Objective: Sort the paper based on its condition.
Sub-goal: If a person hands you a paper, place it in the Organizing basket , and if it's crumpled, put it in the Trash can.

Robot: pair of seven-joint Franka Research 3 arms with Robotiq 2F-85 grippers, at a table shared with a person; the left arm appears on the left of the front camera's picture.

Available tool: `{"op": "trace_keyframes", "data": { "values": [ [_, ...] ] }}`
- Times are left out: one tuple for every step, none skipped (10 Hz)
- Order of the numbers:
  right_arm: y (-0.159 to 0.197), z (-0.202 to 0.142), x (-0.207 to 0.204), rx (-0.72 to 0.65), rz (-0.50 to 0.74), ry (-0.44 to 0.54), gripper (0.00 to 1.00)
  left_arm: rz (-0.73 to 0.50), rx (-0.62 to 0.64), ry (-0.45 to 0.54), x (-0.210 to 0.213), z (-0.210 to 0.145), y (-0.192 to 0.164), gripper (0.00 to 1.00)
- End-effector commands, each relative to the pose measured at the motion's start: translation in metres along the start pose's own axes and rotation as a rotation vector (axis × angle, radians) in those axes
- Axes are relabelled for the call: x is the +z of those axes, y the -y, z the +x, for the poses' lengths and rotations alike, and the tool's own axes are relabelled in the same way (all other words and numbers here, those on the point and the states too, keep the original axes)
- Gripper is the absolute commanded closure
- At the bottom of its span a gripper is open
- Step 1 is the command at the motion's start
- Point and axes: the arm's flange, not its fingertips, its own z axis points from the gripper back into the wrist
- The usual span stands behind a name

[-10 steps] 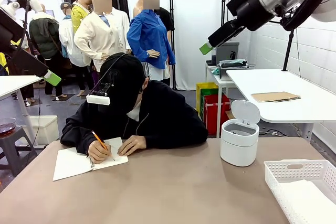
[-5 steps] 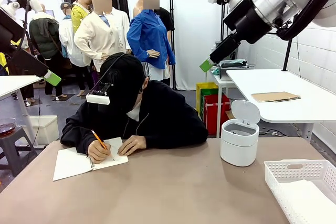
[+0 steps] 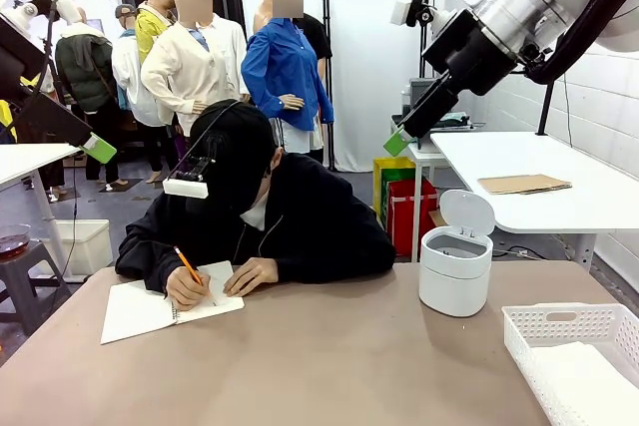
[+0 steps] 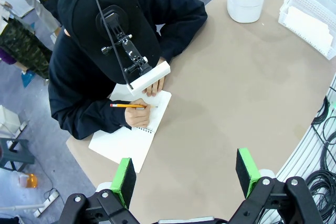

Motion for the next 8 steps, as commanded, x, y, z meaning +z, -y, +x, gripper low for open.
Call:
{"op": "trace_keyframes", "data": {
  "values": [
    [0.0002, 0.0008, 0.0, -0.005, -0.002, 0.009, 0.0, 0.001, 0.0, 0.0, 0.0, -0.0002, -0.0005, 0.0],
    [0.0002, 0.0008, 0.0, -0.005, -0.002, 0.009, 0.0, 0.001, 0.0, 0.0, 0.0, -0.0002, -0.0005, 0.0],
    [0.0002, 0.0008, 0.0, -0.005, -0.002, 0.009, 0.0, 0.001, 0.0, 0.0, 0.0, -0.0002, -0.0005, 0.0],
    [0.0002, 0.0008, 0.0, -0.005, -0.002, 0.009, 0.0, 0.001, 0.0, 0.0, 0.0, -0.0002, -0.0005, 0.0],
    [0.0002, 0.0008, 0.0, -0.005, -0.002, 0.009, 0.0, 0.001, 0.0, 0.0, 0.0, -0.0002, -0.0005, 0.0],
    [0.0002, 0.0008, 0.0, -0.005, -0.002, 0.009, 0.0, 0.001, 0.0, 0.0, 0.0, -0.0002, -0.0005, 0.0],
    [0.0002, 0.0008, 0.0, -0.005, -0.002, 0.009, 0.0, 0.001, 0.0, 0.0, 0.0, -0.0002, -0.0005, 0.0],
    [0.0002, 0.0008, 0.0, -0.005, -0.002, 0.009, 0.0, 0.001, 0.0, 0.0, 0.0, -0.0002, -0.0005, 0.0]
  ]
}}
